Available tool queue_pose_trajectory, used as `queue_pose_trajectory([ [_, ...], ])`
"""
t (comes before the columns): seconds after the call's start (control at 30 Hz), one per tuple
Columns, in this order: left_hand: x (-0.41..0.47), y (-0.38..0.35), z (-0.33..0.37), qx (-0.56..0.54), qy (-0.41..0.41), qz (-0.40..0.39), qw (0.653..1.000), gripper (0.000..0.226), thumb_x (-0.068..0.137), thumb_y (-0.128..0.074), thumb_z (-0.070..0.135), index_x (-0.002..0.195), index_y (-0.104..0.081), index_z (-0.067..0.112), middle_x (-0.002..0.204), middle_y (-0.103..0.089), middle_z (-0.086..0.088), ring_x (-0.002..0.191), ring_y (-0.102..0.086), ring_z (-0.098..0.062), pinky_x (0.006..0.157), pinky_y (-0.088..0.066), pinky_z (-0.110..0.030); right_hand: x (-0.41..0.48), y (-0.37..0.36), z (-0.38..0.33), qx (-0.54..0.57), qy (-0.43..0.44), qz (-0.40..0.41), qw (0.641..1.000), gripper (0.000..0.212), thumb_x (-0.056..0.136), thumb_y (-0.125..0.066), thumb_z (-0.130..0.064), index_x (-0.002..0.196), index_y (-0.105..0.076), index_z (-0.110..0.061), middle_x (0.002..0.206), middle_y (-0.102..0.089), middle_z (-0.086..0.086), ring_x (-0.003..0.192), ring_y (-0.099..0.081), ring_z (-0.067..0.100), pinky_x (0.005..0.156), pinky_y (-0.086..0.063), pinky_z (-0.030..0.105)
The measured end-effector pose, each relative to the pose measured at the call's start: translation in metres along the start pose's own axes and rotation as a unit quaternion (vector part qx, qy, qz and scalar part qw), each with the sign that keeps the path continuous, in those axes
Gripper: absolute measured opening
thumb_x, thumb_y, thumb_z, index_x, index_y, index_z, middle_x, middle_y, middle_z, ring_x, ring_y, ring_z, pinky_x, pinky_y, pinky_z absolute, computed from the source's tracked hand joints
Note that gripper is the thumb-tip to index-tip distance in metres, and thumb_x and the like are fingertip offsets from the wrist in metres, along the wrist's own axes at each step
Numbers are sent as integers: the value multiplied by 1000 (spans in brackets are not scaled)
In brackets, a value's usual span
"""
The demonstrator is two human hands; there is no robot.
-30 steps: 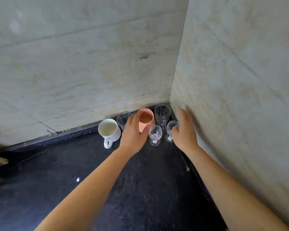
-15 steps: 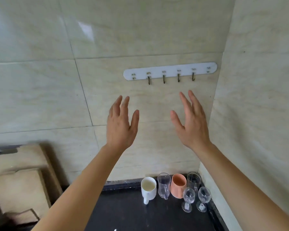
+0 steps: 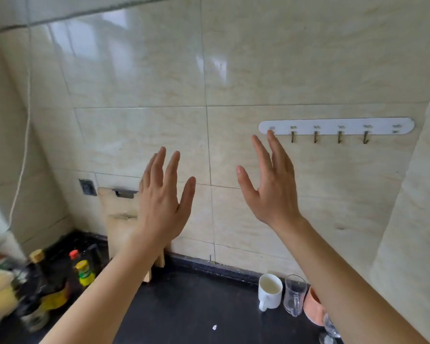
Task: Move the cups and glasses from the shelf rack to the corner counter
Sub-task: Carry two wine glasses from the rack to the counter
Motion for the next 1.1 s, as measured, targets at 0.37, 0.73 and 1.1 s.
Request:
queue_pose_trajectory([
  [0.37,-145,256,-123,305,201,20,931,62,100,-36,48,152,-34,14,162,-24,-16,149,-22,-34,117,-25,-54,-46,-111,-279,296,113,-105,943,66,102,-43,-50,159,-28,-20,168,-19,14,155,-19,31,123,-22,52],
  [0.73,-339,602,-180,491,353,113,789,65,100,-30,53,153,-31,16,164,-21,-13,149,-21,-32,117,-24,-56,-167,-91,-694,492,264,-170,812,70,99,-42,-53,159,-32,-17,169,-16,15,155,-19,35,124,-16,55],
  [1.1,-478,830,-231,594,465,121,646,64,98,-33,53,150,-36,16,161,-26,-14,149,-23,-32,115,-29,-55,-275,-86,-984,588,330,-224,703,72,96,-52,-50,155,-33,-14,166,-24,18,150,-29,37,116,-31,59],
])
Point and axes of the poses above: each hand's wrist, its own x-axis towards the middle knuckle, its own y-axis out of the back of the hand, z = x × y, the point moved 4 cm from there along x, towards the middle knuckle
